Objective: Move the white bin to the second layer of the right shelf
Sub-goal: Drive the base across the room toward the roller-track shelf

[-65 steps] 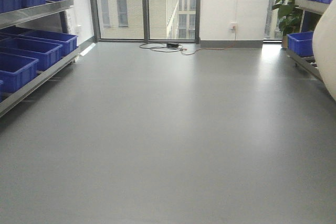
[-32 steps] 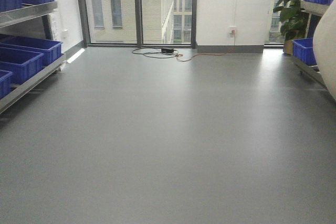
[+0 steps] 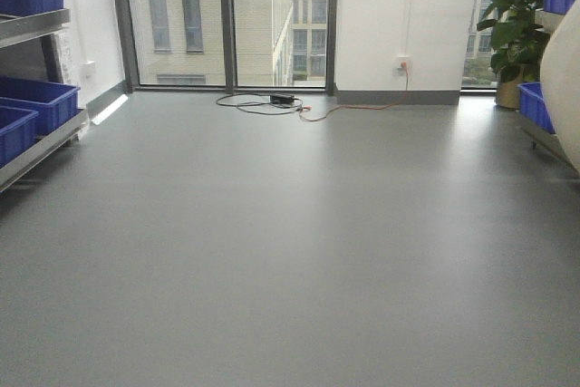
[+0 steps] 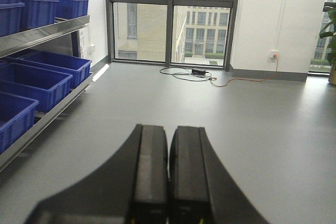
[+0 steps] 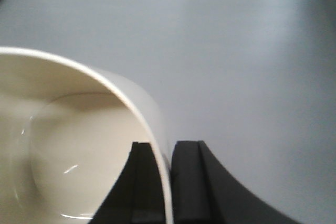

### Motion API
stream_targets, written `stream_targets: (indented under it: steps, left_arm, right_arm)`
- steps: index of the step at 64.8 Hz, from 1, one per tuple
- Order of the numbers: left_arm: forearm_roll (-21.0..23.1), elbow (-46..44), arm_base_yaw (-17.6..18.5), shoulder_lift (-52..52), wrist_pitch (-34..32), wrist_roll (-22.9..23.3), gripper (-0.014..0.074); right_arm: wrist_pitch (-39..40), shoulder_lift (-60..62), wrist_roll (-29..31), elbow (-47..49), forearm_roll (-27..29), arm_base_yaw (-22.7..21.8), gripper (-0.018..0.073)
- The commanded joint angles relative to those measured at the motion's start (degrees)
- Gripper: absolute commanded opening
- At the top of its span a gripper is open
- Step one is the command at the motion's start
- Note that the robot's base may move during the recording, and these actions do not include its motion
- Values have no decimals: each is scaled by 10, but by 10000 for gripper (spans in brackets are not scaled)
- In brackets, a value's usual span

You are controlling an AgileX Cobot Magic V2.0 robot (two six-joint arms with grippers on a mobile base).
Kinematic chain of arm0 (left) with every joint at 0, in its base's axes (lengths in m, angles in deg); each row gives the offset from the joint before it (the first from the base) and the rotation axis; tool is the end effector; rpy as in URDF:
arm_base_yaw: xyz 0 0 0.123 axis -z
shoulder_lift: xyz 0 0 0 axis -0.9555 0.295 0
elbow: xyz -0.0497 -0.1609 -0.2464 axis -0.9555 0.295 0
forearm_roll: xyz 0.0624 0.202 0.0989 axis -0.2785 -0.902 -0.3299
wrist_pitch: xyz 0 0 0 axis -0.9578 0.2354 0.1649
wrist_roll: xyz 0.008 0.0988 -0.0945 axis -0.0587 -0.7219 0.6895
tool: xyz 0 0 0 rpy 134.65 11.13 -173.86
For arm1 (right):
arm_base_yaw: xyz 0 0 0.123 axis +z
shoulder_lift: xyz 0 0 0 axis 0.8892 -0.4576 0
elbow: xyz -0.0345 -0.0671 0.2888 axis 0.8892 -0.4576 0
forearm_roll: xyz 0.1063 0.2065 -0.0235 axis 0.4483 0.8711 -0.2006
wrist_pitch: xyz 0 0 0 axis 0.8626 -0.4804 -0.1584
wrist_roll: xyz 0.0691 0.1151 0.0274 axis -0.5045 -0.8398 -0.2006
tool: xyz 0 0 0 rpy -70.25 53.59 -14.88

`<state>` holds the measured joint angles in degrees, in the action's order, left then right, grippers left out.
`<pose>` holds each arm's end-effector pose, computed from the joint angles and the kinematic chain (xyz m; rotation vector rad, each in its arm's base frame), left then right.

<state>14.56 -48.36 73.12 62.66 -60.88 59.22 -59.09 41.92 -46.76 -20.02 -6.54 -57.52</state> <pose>0.0699 -0.0009 0.2076 -0.0242 1.5365 -0.0394 0.0982 0.0129 0.2937 -0.0234 2.0147 0.1415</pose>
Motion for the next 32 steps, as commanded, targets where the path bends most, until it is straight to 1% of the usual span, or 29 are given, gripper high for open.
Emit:
stream_targets:
  steps: [1, 32]
  left_arm:
    - [4, 16, 0, -9, -47, 2, 85]
    - [4, 16, 0, -9, -47, 2, 85]
  right_arm:
    - [52, -2, 2, 17, 5, -3, 53]
    - [52, -2, 2, 17, 5, -3, 53]
